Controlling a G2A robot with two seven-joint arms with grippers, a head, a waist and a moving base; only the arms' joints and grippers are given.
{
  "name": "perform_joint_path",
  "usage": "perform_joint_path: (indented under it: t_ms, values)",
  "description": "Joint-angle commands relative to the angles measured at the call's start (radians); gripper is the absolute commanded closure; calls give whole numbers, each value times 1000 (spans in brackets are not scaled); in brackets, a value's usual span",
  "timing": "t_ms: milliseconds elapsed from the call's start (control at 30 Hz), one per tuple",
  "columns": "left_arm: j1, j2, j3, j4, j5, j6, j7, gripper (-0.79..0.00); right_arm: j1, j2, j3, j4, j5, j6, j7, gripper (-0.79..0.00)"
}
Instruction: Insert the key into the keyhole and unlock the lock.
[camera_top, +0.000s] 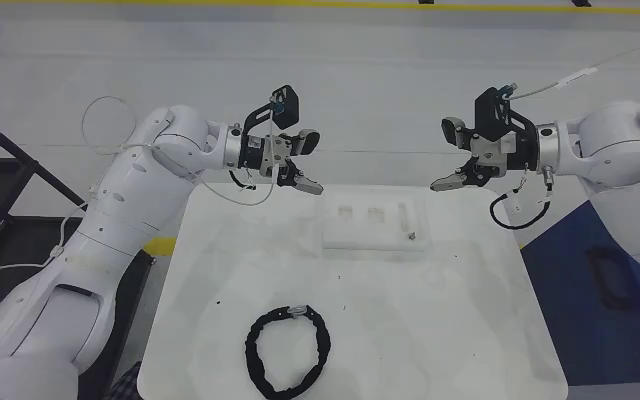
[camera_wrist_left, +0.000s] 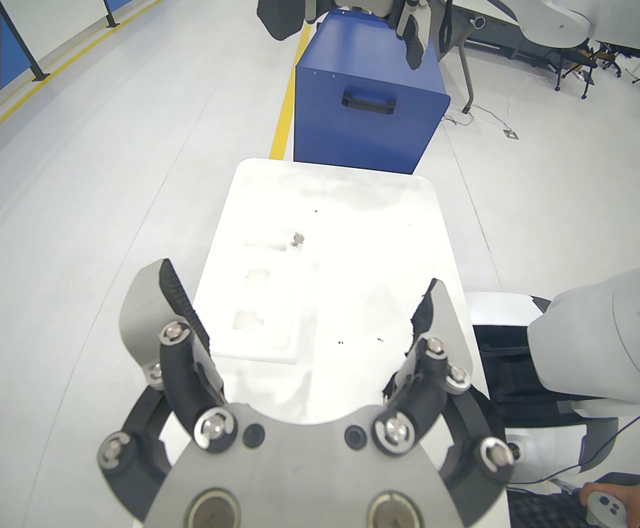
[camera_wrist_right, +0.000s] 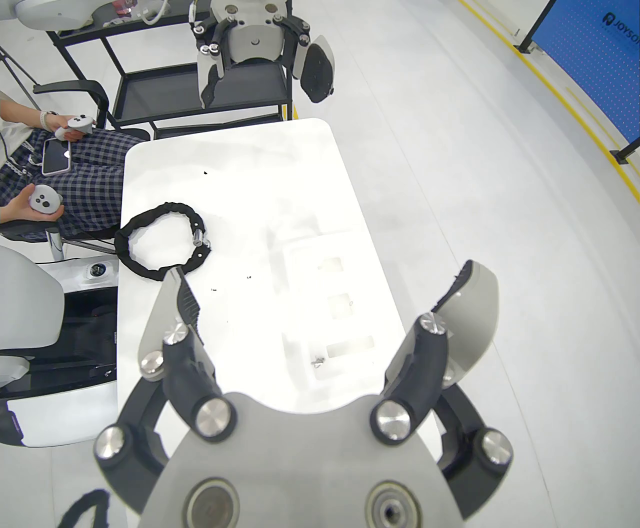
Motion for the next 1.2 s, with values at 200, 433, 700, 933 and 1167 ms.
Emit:
perform_joint_path:
  t_ms: [200,433,700,933,1167]
  values:
    - [0,0,0,0,0,0,0,-785,0,0,0,0,0,0,0,-785]
    - [0,0,0,0,0,0,0,-785,0,0,0,0,0,0,0,-785]
    - [0,0,0,0,0,0,0,-785,0,0,0,0,0,0,0,-785]
    - [0,0,0,0,0,0,0,-785,-20,-1,-5,-11,-15,24,-17,-785]
    - [0,0,0,0,0,0,0,-785,-73,-13,-46,39,-52,160,-15,-785]
